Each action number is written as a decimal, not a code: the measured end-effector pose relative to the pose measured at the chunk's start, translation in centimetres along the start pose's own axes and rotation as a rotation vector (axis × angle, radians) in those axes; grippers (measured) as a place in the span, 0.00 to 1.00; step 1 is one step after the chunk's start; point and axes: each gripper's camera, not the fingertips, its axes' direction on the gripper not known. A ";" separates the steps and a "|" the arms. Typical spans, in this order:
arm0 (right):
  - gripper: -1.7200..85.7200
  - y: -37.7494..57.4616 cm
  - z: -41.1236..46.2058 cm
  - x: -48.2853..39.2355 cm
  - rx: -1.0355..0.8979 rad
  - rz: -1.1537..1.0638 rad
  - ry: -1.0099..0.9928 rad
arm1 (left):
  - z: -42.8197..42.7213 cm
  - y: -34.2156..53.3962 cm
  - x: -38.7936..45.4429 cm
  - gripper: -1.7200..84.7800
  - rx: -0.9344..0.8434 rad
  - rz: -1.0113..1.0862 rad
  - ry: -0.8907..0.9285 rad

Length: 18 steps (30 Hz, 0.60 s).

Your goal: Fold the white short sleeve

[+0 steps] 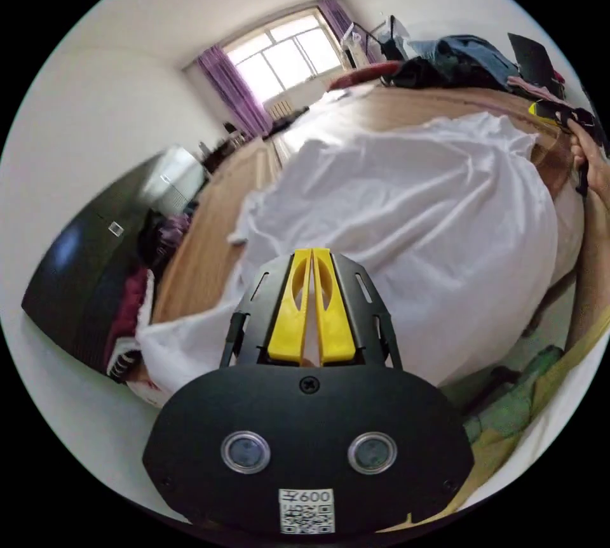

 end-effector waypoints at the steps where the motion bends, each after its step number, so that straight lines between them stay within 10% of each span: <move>1: 0.01 -1.0 1.4 -1.2 -0.054 -0.074 -0.024 | 0.6 -1.6 -0.7 0.03 0.029 0.019 -0.007; 5: 0.01 -2.7 16.7 -8.9 -0.894 -0.404 -0.085 | 12.1 -12.4 -3.9 0.03 -0.236 0.228 0.212; 10: 0.01 -3.0 22.2 -12.5 -0.955 -0.593 -0.021 | 29.6 -9.7 -1.7 0.03 -0.811 0.468 0.140; 14: 0.01 -3.0 25.4 -11.9 -0.990 -0.599 -0.094 | 29.8 -10.7 0.0 0.02 -0.726 0.613 -0.077; 18: 0.01 -4.1 28.1 -8.8 -0.857 -0.437 -0.161 | 30.8 -14.2 -4.8 0.03 -0.786 0.531 0.091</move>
